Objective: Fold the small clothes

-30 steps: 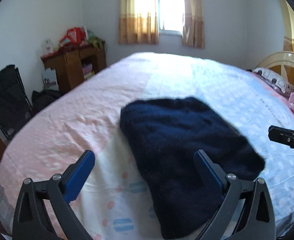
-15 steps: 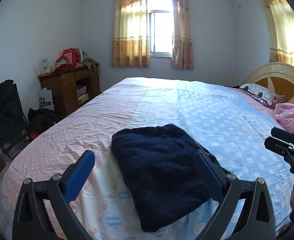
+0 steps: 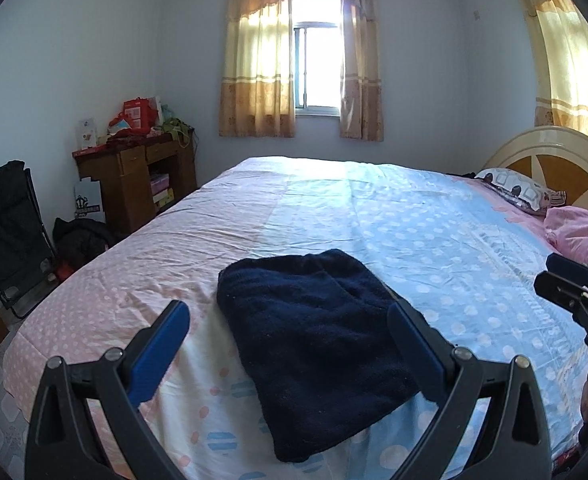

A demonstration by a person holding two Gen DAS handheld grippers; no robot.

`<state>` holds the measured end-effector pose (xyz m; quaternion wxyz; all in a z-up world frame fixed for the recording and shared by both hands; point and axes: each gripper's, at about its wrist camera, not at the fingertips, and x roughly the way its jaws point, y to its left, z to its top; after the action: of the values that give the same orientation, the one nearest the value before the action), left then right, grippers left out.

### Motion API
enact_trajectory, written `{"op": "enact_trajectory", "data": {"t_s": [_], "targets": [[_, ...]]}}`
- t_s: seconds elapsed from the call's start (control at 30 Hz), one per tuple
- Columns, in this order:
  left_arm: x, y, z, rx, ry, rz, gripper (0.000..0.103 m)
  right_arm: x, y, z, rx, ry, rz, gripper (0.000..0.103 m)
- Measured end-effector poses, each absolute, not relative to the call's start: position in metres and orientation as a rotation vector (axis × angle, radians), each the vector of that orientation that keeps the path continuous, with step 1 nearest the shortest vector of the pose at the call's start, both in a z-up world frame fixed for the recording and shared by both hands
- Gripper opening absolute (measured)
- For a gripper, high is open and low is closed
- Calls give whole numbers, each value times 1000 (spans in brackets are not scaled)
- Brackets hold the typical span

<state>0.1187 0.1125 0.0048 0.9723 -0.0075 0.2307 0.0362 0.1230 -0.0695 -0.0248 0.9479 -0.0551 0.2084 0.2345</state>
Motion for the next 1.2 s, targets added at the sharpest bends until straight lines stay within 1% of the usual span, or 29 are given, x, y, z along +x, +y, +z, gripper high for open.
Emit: {"op": "enact_trajectory", "data": {"t_s": [0.73,1.2], "targets": [[119,107,3,-6,477,72,102,116,-71,-23,-104,412,484,65],[117,104,7,40,464,65,103,109,-77,-17,-75,348,468,65]]}}
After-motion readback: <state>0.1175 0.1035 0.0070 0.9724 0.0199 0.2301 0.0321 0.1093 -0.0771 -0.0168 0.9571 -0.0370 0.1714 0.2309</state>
